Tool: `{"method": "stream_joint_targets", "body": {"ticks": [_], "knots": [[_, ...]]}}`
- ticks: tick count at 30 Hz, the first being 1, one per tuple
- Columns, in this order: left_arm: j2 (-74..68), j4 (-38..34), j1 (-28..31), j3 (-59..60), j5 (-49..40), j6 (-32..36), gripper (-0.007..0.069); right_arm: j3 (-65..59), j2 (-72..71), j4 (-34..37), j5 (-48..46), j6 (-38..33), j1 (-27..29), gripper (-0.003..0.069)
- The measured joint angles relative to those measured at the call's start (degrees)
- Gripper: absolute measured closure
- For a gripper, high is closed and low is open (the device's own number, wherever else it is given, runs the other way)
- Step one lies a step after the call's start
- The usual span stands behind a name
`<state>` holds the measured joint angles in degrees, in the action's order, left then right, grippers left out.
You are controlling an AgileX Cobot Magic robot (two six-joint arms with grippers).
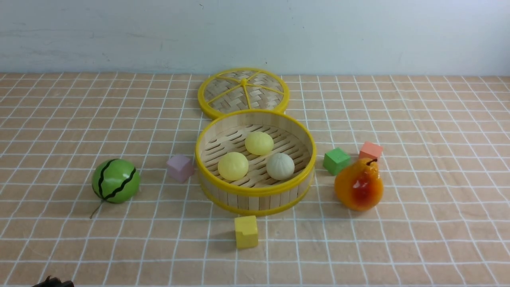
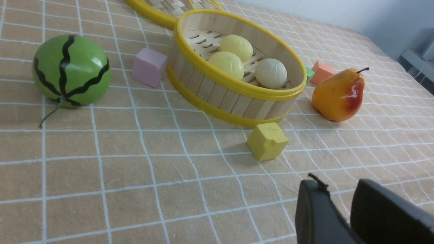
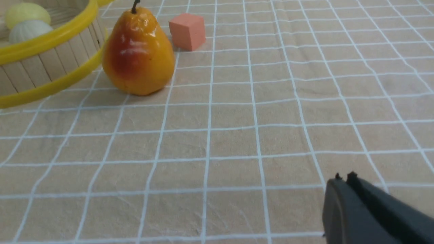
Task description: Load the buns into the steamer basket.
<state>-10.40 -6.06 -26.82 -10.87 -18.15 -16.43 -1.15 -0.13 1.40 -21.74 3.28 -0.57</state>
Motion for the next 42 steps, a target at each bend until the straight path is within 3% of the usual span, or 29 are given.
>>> {"method": "stream_joint_targets", "body": {"ticks": [42], "knots": [[0.0,0.4,0.0,0.0,-0.6,0.0,0.0435,0.0,-0.5,0.6,-0.3,1.2,0.0,0.0624]]}}
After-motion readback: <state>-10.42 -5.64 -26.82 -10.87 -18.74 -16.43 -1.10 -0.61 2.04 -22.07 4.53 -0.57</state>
